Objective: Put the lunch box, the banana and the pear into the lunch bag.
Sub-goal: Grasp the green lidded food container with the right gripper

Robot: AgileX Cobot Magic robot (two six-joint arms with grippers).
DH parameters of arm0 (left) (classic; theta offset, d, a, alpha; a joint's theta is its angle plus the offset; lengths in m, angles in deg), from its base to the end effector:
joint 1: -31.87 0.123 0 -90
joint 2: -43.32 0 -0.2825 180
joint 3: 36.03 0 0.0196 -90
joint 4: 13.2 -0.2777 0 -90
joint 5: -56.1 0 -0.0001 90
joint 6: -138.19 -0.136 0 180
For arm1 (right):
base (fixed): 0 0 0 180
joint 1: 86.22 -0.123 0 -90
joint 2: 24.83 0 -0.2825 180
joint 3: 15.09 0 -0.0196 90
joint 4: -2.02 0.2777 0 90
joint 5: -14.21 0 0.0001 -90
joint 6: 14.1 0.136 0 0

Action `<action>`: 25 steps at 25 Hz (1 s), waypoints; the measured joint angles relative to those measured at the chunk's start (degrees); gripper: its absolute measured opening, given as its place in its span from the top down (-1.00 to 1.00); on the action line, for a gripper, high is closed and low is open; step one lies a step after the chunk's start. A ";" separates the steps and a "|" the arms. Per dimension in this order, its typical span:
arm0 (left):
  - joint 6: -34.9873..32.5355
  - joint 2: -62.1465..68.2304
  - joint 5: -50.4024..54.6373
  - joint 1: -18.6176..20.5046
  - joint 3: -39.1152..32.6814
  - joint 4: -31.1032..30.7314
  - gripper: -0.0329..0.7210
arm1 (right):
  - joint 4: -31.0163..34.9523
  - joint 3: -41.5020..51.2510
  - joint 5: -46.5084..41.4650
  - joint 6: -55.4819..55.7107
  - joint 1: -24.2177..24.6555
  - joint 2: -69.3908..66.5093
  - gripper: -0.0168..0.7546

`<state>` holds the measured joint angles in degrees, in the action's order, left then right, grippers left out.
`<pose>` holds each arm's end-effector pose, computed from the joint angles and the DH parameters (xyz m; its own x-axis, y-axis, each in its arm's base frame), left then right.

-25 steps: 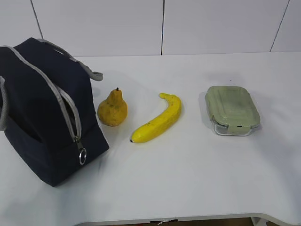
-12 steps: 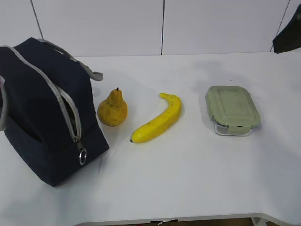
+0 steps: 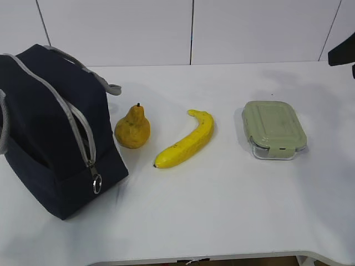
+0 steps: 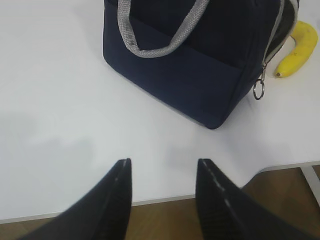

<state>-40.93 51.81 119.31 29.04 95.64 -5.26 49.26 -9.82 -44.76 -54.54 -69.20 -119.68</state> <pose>0.0584 -0.0197 0.2659 -0.5071 -0.0525 -0.8603 0.1166 0.9848 -0.1288 0.3652 -0.0223 0.2848 -0.7833 0.0805 -0.6165 -0.2444 0.8719 0.4243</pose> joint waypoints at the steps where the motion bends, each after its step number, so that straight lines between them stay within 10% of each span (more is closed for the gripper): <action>1: 0.00 0.00 0.00 0.00 0.00 0.00 0.10 | 1.41 0.00 -0.53 -1.38 1.34 -1.03 -0.57; 25: 0.00 0.00 0.00 0.00 0.00 0.00 0.10 | 26.38 -0.26 -7.71 -26.26 8.16 -26.00 -0.56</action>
<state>-40.93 51.81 119.31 29.04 95.64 -5.26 75.64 -10.07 -52.47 -80.80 -61.04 -145.69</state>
